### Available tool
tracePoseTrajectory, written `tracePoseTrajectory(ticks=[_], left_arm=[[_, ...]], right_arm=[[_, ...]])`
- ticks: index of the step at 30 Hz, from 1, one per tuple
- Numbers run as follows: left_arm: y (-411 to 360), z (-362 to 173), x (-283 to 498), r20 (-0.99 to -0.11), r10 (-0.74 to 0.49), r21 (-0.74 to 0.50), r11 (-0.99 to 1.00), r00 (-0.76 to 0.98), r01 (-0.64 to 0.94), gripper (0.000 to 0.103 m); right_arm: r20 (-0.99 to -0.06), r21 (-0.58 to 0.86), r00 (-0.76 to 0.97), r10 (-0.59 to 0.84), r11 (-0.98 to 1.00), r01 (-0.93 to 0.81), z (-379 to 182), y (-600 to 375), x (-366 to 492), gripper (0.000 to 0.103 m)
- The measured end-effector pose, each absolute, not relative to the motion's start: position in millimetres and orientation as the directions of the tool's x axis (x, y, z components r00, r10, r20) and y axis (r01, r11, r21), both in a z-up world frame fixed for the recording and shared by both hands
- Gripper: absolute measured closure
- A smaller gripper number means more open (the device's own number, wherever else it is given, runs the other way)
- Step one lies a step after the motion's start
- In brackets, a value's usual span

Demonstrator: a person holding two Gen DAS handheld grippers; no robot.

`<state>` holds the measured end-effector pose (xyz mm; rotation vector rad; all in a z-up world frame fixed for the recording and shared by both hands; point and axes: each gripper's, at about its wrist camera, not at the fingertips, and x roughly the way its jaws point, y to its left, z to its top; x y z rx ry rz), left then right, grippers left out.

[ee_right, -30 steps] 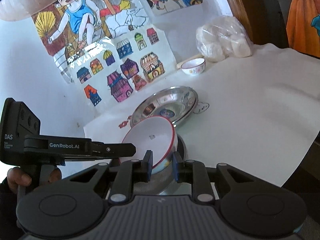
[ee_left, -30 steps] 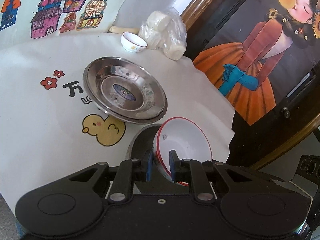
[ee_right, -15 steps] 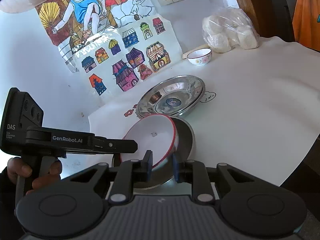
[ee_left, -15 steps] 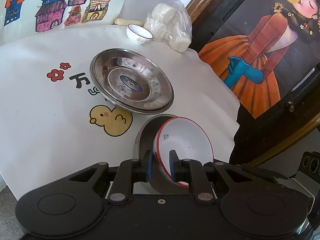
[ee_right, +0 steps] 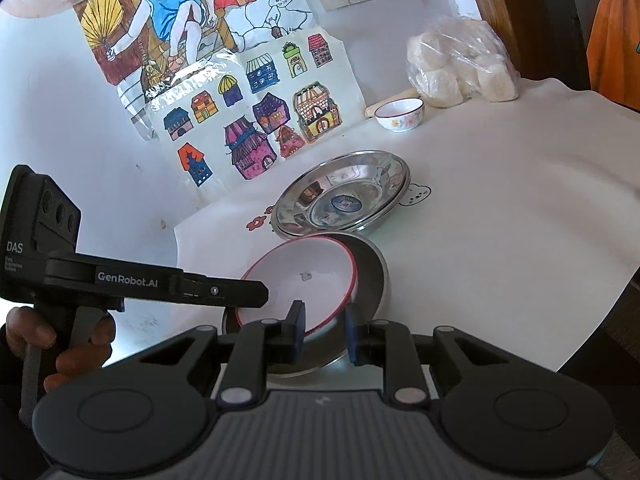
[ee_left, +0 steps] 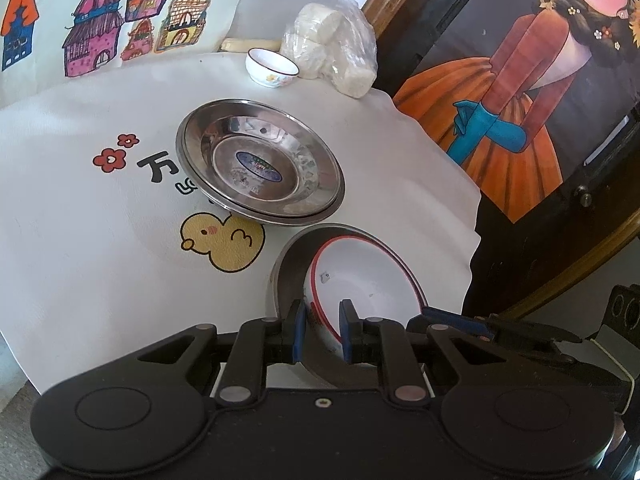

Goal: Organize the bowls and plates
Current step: 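Lower the held white bowl into the steel bowl with both tools, then open both tools to release the white bowl inside the steel bowl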

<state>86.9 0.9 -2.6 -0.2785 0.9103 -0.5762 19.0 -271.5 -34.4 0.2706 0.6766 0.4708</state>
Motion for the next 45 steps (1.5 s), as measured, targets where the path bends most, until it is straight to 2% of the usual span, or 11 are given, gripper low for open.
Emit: tracePoseTrajectory(ticks=[14,21,27,29,32,34,35,37,40,45], left_arm=[[6,7,86,-0.644,-0.588,-0.459,0.809,0.489,0.368,0.076],[6,13,86,-0.631,-0.588,-0.455,0.809,0.507,0.372,0.069],[6,18,84,-0.612,-0.586,-0.440,0.810,0.531,0.387,0.051],[7,21,84,-0.606,-0.575,-0.426,0.818,0.550,0.386,0.044],[8,24,83,-0.596,-0.541,-0.388,0.841,0.594,0.376,0.030],[8,26,83,-0.588,-0.512,-0.362,0.859,0.626,0.362,0.017],[10,28,83,-0.583,-0.500,-0.352,0.866,0.640,0.356,0.015],[12,29,84,-0.576,-0.485,-0.342,0.874,0.658,0.345,0.003],[17,28,90,-0.571,-0.476,-0.358,0.877,0.668,0.319,0.001],[27,24,109,-0.599,-0.438,-0.400,0.889,0.670,0.223,0.001]], right_arm=[[-0.527,0.389,0.690,0.496,0.863,-0.323,-34,-273,18,0.079],[-0.519,0.389,0.698,0.493,0.863,-0.321,-33,-274,16,0.078],[-0.502,0.384,0.715,0.487,0.866,-0.320,-30,-277,13,0.073],[-0.494,0.384,0.722,0.485,0.866,-0.319,-29,-278,13,0.069],[-0.486,0.383,0.732,0.479,0.869,-0.314,-28,-280,13,0.053],[-0.479,0.382,0.741,0.470,0.872,-0.307,-27,-282,13,0.037],[-0.475,0.384,0.746,0.467,0.873,-0.302,-27,-283,13,0.032],[-0.466,0.387,0.758,0.456,0.876,-0.289,-27,-285,13,0.011],[-0.446,0.392,0.780,0.439,0.879,-0.271,-26,-289,14,0.001],[-0.414,0.393,0.813,0.408,0.886,-0.245,-27,-296,18,0.000]])
